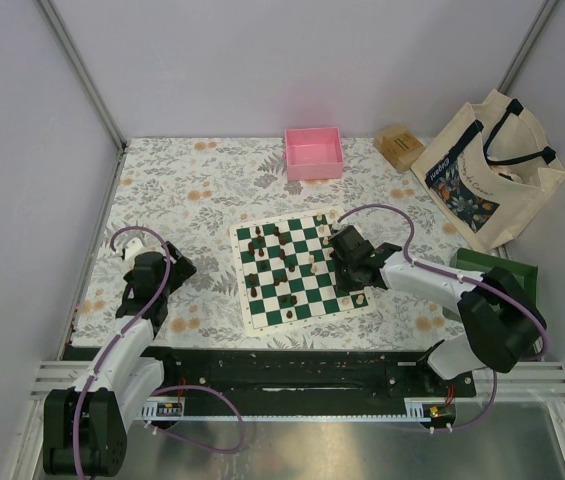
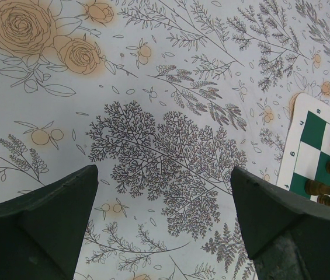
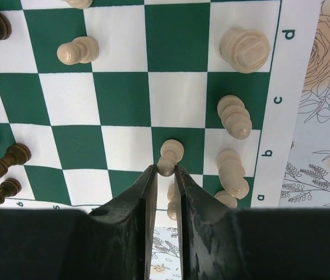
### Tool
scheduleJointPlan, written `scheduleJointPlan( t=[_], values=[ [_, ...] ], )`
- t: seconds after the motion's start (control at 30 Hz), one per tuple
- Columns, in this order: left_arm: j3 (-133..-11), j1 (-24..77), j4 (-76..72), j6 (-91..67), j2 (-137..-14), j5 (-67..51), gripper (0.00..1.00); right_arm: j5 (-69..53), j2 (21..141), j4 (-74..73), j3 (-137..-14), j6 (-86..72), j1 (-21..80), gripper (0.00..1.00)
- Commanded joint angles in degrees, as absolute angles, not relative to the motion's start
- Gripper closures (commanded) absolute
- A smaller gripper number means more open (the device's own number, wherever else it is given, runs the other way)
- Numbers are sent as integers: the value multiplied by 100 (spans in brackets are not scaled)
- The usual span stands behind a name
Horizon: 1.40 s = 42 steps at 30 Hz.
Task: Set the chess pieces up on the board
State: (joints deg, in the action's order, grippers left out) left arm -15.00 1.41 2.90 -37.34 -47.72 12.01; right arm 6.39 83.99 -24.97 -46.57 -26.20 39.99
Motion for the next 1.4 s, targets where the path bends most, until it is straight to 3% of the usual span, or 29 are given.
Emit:
scheduleJointPlan(
  t=[0.0,0.47,0.83,1.2,1.37],
  values=[
    [-1661,132,-9,-3700,-4737,1213,1,650,8438,-2329,-4667,-2646,3955,71],
    [-1661,141,-9,-3691,-4746,1195,1,299,8156,-2400,-5431,-2355,3955,57],
    [-1635,132,-9,-3700,-4702,1204,1,-167,9360,-2162,-6231,-2303,3955,53],
    [-1635,141,-9,-3700,-4720,1204,1,-123,9896,-2101,-6486,-2338,3964,52],
    [-1644,141,-9,-3700,-4720,1204,1,-114,10089,-2118,-6565,-2320,3955,57]
  ],
)
